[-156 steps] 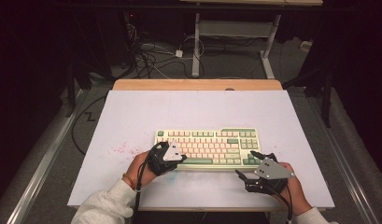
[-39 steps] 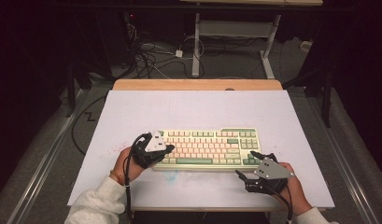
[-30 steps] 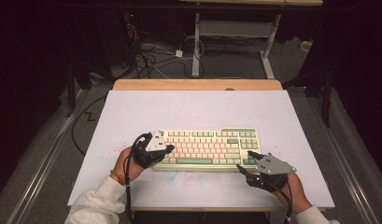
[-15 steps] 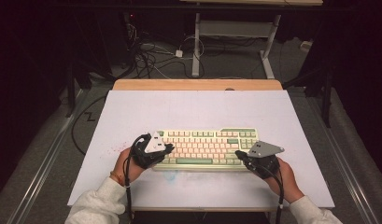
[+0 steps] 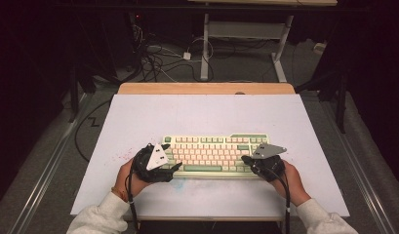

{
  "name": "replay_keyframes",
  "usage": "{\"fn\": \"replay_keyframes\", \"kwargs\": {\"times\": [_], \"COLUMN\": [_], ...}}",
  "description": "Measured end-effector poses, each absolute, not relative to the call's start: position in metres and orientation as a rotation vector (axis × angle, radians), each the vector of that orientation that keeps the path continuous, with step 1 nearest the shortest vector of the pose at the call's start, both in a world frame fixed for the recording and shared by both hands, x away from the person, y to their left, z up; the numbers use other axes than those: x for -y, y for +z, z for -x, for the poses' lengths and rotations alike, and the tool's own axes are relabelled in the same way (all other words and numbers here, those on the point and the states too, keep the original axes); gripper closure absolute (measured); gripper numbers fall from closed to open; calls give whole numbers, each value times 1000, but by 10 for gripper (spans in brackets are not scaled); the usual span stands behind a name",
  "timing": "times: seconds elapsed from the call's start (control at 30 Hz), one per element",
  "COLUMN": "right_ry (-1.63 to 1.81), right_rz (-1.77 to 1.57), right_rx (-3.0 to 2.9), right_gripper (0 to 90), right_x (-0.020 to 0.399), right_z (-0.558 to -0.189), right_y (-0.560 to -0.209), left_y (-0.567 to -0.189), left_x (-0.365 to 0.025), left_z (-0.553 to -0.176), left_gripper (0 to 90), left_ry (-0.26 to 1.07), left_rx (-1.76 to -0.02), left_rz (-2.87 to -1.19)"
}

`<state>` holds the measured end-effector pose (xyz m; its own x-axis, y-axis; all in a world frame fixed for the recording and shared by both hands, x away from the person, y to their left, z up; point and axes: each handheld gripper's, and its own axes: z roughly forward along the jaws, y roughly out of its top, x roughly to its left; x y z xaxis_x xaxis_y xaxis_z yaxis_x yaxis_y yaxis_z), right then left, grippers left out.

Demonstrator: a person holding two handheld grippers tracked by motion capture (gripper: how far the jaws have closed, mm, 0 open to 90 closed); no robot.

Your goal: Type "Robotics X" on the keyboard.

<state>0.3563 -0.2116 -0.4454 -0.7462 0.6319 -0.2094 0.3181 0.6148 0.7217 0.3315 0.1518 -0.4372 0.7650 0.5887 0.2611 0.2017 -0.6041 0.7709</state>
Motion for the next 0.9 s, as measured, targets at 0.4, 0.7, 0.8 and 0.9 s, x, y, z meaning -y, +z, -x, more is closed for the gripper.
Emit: {"fn": "replay_keyframes", "kwargs": {"times": [0.4, 0.7, 0.8, 0.9], "right_ry": [929, 915, 905, 906], "right_rz": [-761, -758, -759, -758], "right_rx": [-2398, -2407, -2414, -2406], "right_gripper": [900, 900, 900, 900], "right_x": [212, 211, 211, 211], "right_z": [-359, -359, -359, -359], "right_y": [-448, -451, -453, -454], "left_y": [-443, -447, -447, -447], "left_x": [-166, -179, -183, -188], "left_z": [-319, -309, -306, -303], "left_gripper": [189, 183, 183, 183], "left_ry": [681, 676, 671, 675], "left_rx": [-619, -645, -657, -677], "left_rz": [-2174, -2167, -2167, -2161]}}
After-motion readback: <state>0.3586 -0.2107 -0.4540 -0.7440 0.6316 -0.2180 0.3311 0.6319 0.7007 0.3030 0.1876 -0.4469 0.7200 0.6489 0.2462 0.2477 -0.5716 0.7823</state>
